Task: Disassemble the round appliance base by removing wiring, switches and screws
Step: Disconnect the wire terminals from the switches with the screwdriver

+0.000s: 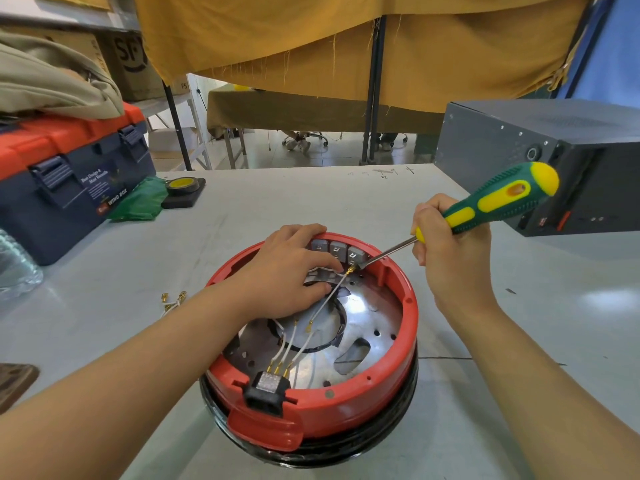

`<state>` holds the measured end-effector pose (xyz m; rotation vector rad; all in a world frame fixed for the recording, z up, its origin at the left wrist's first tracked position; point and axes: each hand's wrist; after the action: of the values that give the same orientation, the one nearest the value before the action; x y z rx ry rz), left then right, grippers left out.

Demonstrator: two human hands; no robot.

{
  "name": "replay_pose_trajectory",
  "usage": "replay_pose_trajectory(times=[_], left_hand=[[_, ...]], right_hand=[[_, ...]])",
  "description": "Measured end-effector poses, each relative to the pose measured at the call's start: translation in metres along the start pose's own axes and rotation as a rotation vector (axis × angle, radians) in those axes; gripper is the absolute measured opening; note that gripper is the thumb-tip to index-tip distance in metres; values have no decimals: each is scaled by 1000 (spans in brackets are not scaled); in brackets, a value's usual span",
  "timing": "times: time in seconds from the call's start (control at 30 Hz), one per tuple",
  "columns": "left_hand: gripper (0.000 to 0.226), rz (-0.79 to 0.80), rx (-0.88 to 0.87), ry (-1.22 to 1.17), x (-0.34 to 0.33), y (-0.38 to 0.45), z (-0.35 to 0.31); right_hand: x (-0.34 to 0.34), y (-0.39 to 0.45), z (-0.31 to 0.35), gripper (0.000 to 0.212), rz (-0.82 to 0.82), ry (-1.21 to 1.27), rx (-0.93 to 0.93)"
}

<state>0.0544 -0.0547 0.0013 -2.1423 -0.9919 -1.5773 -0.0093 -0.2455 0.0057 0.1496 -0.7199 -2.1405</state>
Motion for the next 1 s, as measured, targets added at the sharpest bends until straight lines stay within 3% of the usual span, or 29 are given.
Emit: replay_pose_trajectory(times=[0.7,1.0], left_hand=[[35,3,-1,51,-2,0,-2],[34,6,5,49,-1,1,-3]], right_hand=[[-2,2,-2,32,1,45,-73],[-2,-3,1,29,-3,-9,22]])
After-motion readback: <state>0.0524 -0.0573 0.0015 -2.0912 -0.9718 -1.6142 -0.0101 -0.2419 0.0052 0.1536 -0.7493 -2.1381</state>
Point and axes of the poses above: each hand's wrist, its own y-axis towards the middle knuckle, its own x-axis out of the back of the hand, z = x × y, and after that the axes turned 14 degrees about -y, right-handed
